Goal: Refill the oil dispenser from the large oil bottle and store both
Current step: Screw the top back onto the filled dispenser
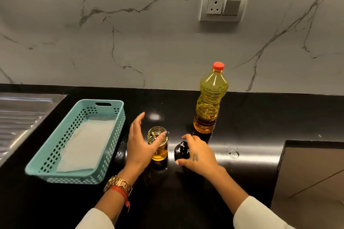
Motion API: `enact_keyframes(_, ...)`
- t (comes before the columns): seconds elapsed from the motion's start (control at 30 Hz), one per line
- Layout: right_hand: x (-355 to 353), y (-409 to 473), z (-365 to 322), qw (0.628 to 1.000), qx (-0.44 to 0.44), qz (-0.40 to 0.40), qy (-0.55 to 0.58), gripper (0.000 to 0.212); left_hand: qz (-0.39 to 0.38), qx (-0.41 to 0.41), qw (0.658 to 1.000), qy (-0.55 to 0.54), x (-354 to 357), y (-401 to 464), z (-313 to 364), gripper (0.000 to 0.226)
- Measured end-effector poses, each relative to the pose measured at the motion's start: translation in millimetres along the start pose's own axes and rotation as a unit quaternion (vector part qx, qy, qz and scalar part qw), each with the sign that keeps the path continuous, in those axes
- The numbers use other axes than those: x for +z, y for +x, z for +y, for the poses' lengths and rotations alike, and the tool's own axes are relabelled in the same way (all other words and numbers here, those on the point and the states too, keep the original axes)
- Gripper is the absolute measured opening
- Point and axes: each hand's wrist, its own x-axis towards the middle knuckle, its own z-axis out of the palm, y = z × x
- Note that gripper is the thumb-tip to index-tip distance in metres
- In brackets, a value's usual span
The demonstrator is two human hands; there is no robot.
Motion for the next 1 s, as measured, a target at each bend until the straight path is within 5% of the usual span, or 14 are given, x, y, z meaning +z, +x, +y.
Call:
enact_keyframes(0.2, 11, 10, -10, 0.994, 0.005, -0.018, -0.110, 0.066, -0.078, -0.067, 0.994, -0.022, 13, -14, -35, 0.105)
enact_keyframes(0.37, 18, 14, -11, 0.992, 0.001, 0.007, -0.123, 0.052, -0.060, -0.057, 0.996, -0.041, 22, -13, -43, 0.085)
enact_keyframes(0.6, -37, 13, -17, 0.997, -0.002, 0.050, 0.065, 0.050, -0.032, -0.033, 0.998, -0.036, 22, -15, -45, 0.075)
enact_keyframes(0.7, -77, 13, -39, 0.983, -0.119, 0.051, 0.130, 0.052, -0.036, -0.034, 0.998, -0.041, 22, -15, -45, 0.075)
enact_keyframes(0.8, -93, 21, -69, 0.969, -0.241, -0.016, 0.044, 0.055, -0.047, -0.034, 0.998, -0.036, 21, -16, -44, 0.073)
enact_keyframes(1.0, -75, 48, -84, 0.953, -0.266, -0.114, -0.091, 0.056, -0.056, -0.039, 0.997, -0.039, 19, -15, -46, 0.070)
